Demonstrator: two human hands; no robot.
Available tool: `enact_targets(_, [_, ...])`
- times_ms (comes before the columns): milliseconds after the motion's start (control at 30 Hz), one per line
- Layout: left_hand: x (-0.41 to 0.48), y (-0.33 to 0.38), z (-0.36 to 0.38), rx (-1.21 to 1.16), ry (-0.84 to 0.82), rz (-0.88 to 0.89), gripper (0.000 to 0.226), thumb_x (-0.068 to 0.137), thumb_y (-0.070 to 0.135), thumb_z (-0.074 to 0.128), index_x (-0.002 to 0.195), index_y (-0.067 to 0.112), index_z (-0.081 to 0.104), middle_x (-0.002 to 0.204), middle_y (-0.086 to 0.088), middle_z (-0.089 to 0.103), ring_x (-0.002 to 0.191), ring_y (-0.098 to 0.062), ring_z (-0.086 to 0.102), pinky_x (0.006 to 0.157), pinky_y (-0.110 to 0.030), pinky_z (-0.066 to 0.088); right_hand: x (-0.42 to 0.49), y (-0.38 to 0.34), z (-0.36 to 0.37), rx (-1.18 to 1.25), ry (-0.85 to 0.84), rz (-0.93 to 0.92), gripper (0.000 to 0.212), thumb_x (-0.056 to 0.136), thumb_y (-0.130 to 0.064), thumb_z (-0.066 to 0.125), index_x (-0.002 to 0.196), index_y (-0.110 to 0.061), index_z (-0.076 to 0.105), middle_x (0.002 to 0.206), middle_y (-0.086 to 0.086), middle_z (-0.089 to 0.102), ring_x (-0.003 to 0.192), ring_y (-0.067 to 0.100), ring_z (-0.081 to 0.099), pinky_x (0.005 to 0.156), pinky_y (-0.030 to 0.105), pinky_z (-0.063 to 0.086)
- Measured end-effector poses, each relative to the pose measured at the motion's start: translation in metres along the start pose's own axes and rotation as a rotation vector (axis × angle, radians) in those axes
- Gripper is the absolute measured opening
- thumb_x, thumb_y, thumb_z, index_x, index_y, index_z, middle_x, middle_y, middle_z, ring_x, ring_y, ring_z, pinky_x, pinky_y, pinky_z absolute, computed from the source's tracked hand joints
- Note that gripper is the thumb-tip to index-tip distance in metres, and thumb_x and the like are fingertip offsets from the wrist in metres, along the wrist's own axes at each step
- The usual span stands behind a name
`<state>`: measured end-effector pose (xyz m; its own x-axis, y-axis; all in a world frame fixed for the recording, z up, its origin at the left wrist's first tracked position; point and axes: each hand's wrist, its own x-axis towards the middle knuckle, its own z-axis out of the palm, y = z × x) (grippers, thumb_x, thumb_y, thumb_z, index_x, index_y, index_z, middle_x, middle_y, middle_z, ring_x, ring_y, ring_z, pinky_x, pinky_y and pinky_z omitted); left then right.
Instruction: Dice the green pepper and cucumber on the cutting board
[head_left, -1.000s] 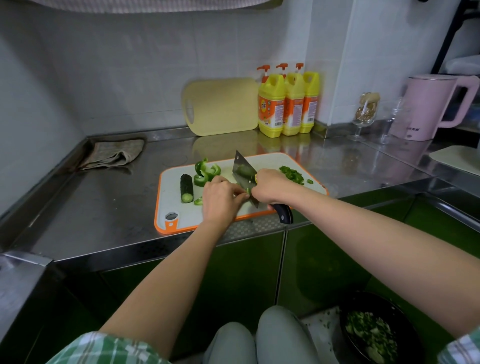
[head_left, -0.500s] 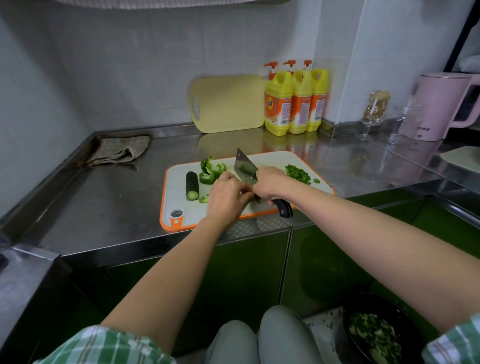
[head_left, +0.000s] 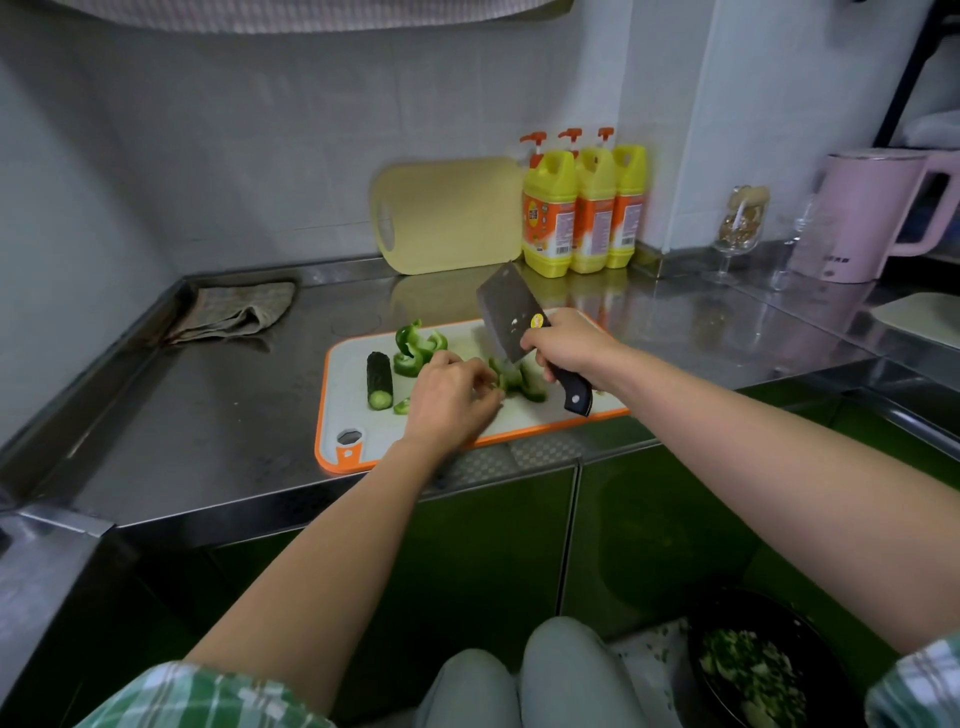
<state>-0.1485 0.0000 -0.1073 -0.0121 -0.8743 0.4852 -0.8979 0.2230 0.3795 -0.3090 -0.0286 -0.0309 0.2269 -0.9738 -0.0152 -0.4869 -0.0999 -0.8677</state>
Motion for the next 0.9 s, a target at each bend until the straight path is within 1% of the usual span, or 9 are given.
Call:
enact_targets(100, [0.001, 0.004, 0.001, -0.005, -0.004, -0.012, 0.029, 0.084, 0.037, 0.065, 0.107, 0.020, 0.067, 0.086, 0.008, 0.072, 0.106, -0.019, 0.047, 0.086, -0.033, 0.040, -0.002, 0.006, -0.009, 0.110, -0.038, 0.082, 0.020, 0.092, -0.006, 0.051, 0.074, -0.011, 0.047, 0.055, 0.004, 0.046, 0.035, 0.011, 0.042, 0.036, 0.016, 0.034])
enact_targets(200, [0.003, 0.008, 0.000, 0.054, 0.034, -0.002, 0.033, 0.084, 0.042, 0.063, 0.108, 0.019, 0.066, 0.085, 0.005, 0.072, 0.105, -0.022, 0.049, 0.085, -0.034, 0.039, -0.004, 0.016, -0.019, 0.201, 0.005, 0.112, 0.019, 0.093, -0.009, 0.051, 0.075, -0.013, 0.048, 0.055, 0.002, 0.046, 0.036, 0.010, 0.042, 0.036, 0.017, 0.034])
enact_targets(333, [0.009, 0.020, 0.005, 0.240, 0.014, -0.079, 0.059, 0.083, 0.068, 0.051, 0.110, 0.017, 0.061, 0.084, -0.005, 0.071, 0.100, -0.029, 0.051, 0.082, -0.038, 0.041, -0.006, 0.024, -0.034, 0.302, 0.074, 0.122, 0.018, 0.094, -0.006, 0.050, 0.078, -0.014, 0.046, 0.055, 0.002, 0.043, 0.029, 0.008, 0.041, 0.034, 0.014, 0.033])
enact_targets(400, [0.014, 0.033, 0.014, 0.342, -0.055, -0.136, 0.074, 0.081, 0.077, 0.040, 0.117, 0.014, 0.057, 0.097, -0.014, 0.068, 0.100, -0.032, 0.051, 0.084, -0.041, 0.039, -0.006, 0.029, -0.038, 0.316, 0.086, 0.142, 0.019, 0.094, -0.006, 0.050, 0.077, -0.013, 0.046, 0.055, 0.003, 0.043, 0.029, 0.008, 0.040, 0.035, 0.014, 0.032])
enact_targets(467, [0.020, 0.047, 0.022, 0.358, -0.135, -0.197, 0.079, 0.081, 0.079, 0.038, 0.125, 0.015, 0.050, 0.114, -0.020, 0.058, 0.106, -0.036, 0.049, 0.088, -0.042, 0.038, -0.007, 0.034, -0.040, 0.312, 0.091, 0.160, 0.021, 0.093, -0.006, 0.051, 0.074, -0.013, 0.046, 0.053, 0.002, 0.043, 0.029, 0.009, 0.040, 0.035, 0.014, 0.032])
enact_targets(533, [0.025, 0.056, 0.029, 0.313, -0.193, -0.239, 0.071, 0.085, 0.072, 0.045, 0.129, 0.017, 0.046, 0.123, -0.020, 0.046, 0.112, -0.038, 0.046, 0.091, -0.043, 0.040, -0.006, 0.038, -0.040, 0.308, 0.096, 0.168, 0.022, 0.093, -0.007, 0.052, 0.072, -0.013, 0.046, 0.051, 0.001, 0.043, 0.029, 0.009, 0.040, 0.034, 0.014, 0.032])
enact_targets(600, [0.029, 0.057, 0.035, 0.300, -0.196, -0.208, 0.055, 0.091, 0.056, 0.049, 0.125, 0.013, 0.049, 0.122, -0.019, 0.042, 0.113, -0.039, 0.044, 0.090, -0.042, 0.041, -0.005, 0.042, -0.041, 0.292, 0.096, 0.169, 0.023, 0.093, -0.007, 0.052, 0.070, -0.012, 0.047, 0.052, 0.002, 0.044, 0.028, 0.008, 0.040, 0.033, 0.013, 0.032])
enact_targets(733, [0.035, 0.045, 0.037, 0.183, -0.190, -0.068, 0.030, 0.090, 0.026, 0.054, 0.113, 0.009, 0.060, 0.112, -0.018, 0.047, 0.105, -0.037, 0.047, 0.086, -0.042, 0.042, -0.003, 0.046, -0.044, 0.222, 0.073, 0.149, 0.023, 0.092, -0.008, 0.052, 0.071, -0.013, 0.047, 0.054, 0.003, 0.044, 0.030, 0.009, 0.041, 0.035, 0.015, 0.032])
enact_targets(900, [0.046, 0.027, 0.022, 0.086, -0.297, 0.130, 0.028, 0.080, 0.004, 0.058, 0.105, 0.012, 0.068, 0.106, -0.014, 0.058, 0.101, -0.035, 0.055, 0.083, -0.037, 0.043, -0.004, 0.044, -0.040, 0.149, 0.042, 0.101, 0.022, 0.092, -0.004, 0.050, 0.072, -0.011, 0.045, 0.055, 0.006, 0.042, 0.030, 0.010, 0.039, 0.035, 0.014, 0.032])
